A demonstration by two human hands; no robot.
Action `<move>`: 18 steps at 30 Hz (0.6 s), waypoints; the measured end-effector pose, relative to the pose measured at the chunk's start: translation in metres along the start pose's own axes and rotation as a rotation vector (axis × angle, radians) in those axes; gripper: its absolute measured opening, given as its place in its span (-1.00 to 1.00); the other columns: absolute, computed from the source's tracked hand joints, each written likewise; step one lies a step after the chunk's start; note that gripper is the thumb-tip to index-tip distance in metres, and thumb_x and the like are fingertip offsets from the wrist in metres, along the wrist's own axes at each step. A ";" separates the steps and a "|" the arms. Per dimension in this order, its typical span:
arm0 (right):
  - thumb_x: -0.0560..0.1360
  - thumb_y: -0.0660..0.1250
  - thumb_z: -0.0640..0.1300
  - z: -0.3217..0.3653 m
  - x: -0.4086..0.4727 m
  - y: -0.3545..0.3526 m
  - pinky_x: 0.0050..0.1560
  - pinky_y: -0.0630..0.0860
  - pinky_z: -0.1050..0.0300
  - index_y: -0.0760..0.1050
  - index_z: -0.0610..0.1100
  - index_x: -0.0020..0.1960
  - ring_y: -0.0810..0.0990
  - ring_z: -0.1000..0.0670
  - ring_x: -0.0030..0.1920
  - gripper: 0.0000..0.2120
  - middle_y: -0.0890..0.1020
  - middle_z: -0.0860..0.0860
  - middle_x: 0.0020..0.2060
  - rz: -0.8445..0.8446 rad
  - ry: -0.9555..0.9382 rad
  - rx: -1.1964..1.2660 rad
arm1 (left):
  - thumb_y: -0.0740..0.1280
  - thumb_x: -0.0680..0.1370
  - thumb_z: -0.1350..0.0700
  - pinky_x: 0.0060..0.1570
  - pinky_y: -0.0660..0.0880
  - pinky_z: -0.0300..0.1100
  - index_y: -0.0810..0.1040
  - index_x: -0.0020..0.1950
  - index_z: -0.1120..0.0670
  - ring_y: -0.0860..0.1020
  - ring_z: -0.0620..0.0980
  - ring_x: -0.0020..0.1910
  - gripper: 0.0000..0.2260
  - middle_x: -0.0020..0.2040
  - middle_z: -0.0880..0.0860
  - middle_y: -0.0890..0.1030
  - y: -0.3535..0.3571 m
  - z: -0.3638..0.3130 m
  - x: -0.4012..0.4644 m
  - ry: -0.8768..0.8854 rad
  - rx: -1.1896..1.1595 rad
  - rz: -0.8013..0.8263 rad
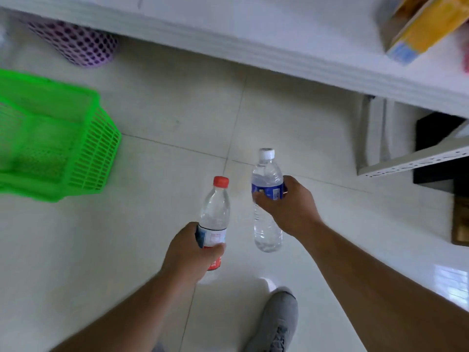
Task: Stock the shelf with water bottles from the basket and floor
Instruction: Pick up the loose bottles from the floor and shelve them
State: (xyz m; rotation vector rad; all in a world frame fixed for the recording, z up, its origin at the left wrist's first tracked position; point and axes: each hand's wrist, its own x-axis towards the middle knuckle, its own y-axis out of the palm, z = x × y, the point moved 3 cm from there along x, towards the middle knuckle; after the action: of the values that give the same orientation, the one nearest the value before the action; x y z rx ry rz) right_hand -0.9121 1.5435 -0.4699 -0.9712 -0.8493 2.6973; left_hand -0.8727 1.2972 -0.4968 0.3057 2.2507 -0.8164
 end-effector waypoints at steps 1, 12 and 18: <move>0.25 0.48 0.25 0.033 -0.017 -0.018 -0.46 0.41 0.35 0.49 0.09 -0.07 0.58 0.23 -0.32 -0.62 0.62 0.17 -0.25 -0.004 -0.025 0.014 | 0.52 0.27 -0.08 -0.37 0.42 -0.40 0.51 -0.10 -0.09 0.61 -0.21 -0.25 -0.70 -0.21 -0.15 0.63 -0.025 -0.017 -0.023 0.015 -0.024 -0.009; 0.31 0.52 0.20 0.408 -0.256 -0.184 -0.35 0.39 0.50 0.55 0.13 -0.04 0.59 0.26 -0.24 -0.70 0.65 0.24 -0.26 -0.042 -0.457 0.107 | 0.59 0.29 0.03 -0.30 0.45 -0.47 0.59 -0.06 -0.10 0.61 -0.29 -0.23 -0.70 -0.18 -0.29 0.66 -0.313 -0.199 -0.284 0.311 -0.268 -0.201; 0.35 0.52 0.15 0.561 -0.376 -0.213 -0.30 0.39 0.52 0.54 0.16 -0.04 0.58 0.32 -0.21 -0.74 0.65 0.23 -0.24 -0.097 -0.715 0.126 | 0.59 0.32 0.09 -0.25 0.46 -0.50 0.60 -0.01 -0.13 0.61 -0.34 -0.17 -0.68 -0.14 -0.31 0.66 -0.449 -0.237 -0.389 0.476 -0.330 -0.303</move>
State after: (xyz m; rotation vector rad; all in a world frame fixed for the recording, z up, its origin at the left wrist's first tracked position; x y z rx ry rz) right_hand -0.9801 1.3414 0.2050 0.0930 -0.7717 2.9734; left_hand -0.9162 1.1079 0.1129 -0.0043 2.8802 -0.5410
